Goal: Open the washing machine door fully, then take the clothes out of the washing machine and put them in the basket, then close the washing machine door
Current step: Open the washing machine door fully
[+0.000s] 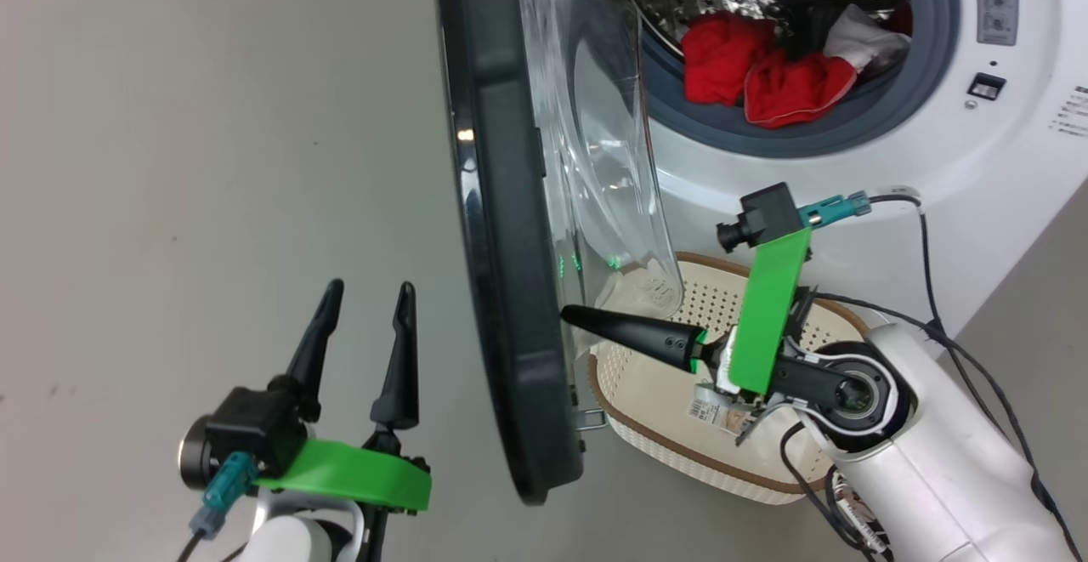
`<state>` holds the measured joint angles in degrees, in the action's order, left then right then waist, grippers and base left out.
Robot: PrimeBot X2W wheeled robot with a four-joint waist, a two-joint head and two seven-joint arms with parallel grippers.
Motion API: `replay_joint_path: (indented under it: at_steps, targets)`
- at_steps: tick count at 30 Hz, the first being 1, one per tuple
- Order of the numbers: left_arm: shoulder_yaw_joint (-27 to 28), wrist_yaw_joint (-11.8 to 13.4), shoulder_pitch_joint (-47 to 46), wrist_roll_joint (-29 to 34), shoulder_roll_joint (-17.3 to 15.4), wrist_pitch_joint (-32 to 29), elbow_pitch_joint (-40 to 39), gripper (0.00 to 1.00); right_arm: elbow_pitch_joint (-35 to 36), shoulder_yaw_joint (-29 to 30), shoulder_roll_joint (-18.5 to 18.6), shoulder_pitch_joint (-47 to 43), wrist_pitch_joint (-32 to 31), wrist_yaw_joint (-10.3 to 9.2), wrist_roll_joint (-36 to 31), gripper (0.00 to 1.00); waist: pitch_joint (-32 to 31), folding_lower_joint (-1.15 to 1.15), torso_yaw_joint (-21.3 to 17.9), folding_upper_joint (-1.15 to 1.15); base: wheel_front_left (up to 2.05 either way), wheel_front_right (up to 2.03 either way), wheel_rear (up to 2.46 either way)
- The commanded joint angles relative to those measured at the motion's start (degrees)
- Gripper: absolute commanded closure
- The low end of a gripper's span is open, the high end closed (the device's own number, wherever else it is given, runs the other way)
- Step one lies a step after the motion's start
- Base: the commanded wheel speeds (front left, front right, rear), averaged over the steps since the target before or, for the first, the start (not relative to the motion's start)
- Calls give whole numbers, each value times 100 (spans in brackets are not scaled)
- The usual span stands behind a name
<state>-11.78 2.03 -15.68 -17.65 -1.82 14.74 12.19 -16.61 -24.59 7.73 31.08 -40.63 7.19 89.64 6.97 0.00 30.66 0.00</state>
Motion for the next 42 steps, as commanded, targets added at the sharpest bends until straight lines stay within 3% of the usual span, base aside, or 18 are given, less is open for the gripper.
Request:
replay_joint_path:
  at_steps: [1,17,18,19,20,21,22,29,35,42]
  targets:
    - [192,49,27,1,-106,26,-126,0,157,-114,-186,14,-51,30,-14,100,3,0,47,0,0,0,0]
    - [297,95,168,-22,-106,26,-161,0,-13,-195,-201,94,126,30,-230,100,-20,0,47,0,0,0,0]
    - [298,91,174,-22,-106,26,-156,0,-19,-182,-167,81,234,30,-330,88,-29,0,43,0,0,0,0]
    - [300,87,181,-22,-106,26,-148,0,-20,-170,-130,61,357,30,-440,63,-41,0,40,0,0,0,0]
    - [303,83,186,-23,-106,26,-137,0,-13,-158,-105,30,467,30,-525,50,-54,0,36,0,0,0,0]
    - [309,80,190,-24,-106,26,-126,0,-4,-144,-84,-11,569,30,-592,12,-68,0,32,0,0,0,0]
    - [313,79,190,-24,-106,26,-113,0,20,-139,-51,-50,670,30,-674,0,-83,0,27,0,0,0,0]
    - [381,43,223,3,-106,26,-70,0,203,-213,330,-362,1779,30,-1768,0,-195,0,-6,0,0,0,0]
    - [472,12,292,29,-106,26,-57,0,-64,-397,713,-477,3121,30,-3502,0,-269,0,-53,0,0,0,0]
    - [492,-57,344,145,-106,26,-47,0,-848,-32,605,-516,4450,30,-5330,0,-379,0,-85,0,0,0,0]
